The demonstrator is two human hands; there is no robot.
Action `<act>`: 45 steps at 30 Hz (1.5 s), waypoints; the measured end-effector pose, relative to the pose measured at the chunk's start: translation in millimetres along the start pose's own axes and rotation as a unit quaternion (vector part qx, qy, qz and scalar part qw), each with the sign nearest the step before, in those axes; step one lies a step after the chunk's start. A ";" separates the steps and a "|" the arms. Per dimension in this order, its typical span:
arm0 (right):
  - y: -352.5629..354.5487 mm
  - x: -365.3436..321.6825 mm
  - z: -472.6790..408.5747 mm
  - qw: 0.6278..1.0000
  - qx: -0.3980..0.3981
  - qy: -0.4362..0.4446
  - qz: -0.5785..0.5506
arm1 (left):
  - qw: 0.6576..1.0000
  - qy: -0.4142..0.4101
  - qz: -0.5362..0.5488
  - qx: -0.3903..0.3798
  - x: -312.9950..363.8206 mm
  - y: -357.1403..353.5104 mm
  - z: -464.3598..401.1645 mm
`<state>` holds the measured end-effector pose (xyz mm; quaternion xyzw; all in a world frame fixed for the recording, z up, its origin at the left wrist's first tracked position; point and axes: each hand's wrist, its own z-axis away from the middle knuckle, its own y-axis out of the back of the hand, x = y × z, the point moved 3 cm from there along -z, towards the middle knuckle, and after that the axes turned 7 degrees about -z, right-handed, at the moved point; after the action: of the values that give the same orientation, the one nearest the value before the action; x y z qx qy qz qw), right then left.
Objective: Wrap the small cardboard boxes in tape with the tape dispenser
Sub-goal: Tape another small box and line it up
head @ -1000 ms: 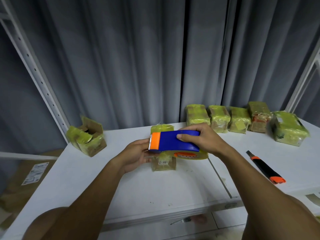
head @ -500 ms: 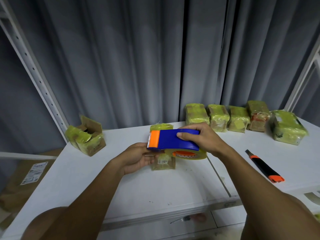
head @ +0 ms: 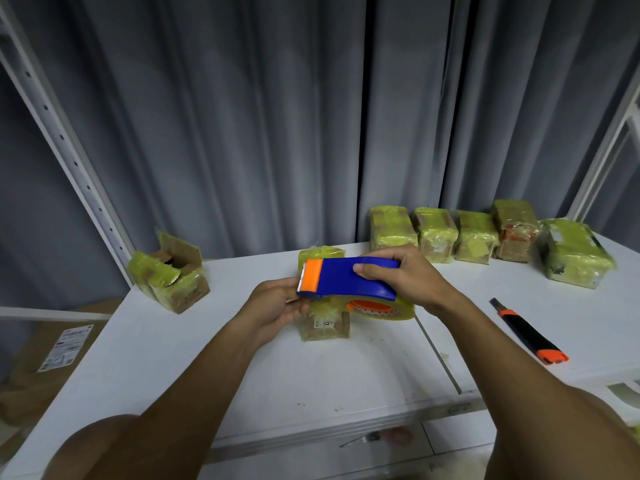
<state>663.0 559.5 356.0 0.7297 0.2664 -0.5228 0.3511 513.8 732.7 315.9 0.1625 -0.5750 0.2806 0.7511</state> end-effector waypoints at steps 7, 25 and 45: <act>0.0 2.7 -0.3 1.000 -0.003 -0.022 0.007 | 1.000 0.018 0.014 0.010 -3.0 -2.7 1.5; 4.9 2.0 8.0 0.998 -0.058 0.013 0.028 | 0.996 0.048 -0.071 0.036 -11.3 -2.3 2.4; 39.2 8.2 2.7 0.984 -0.014 -0.017 0.177 | 0.973 -0.014 -0.132 0.190 -42.7 10.8 -15.2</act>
<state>693.6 533.5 356.8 0.7513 0.1344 -0.4609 0.4528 511.3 739.8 269.9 0.3807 -0.4949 0.2814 0.7287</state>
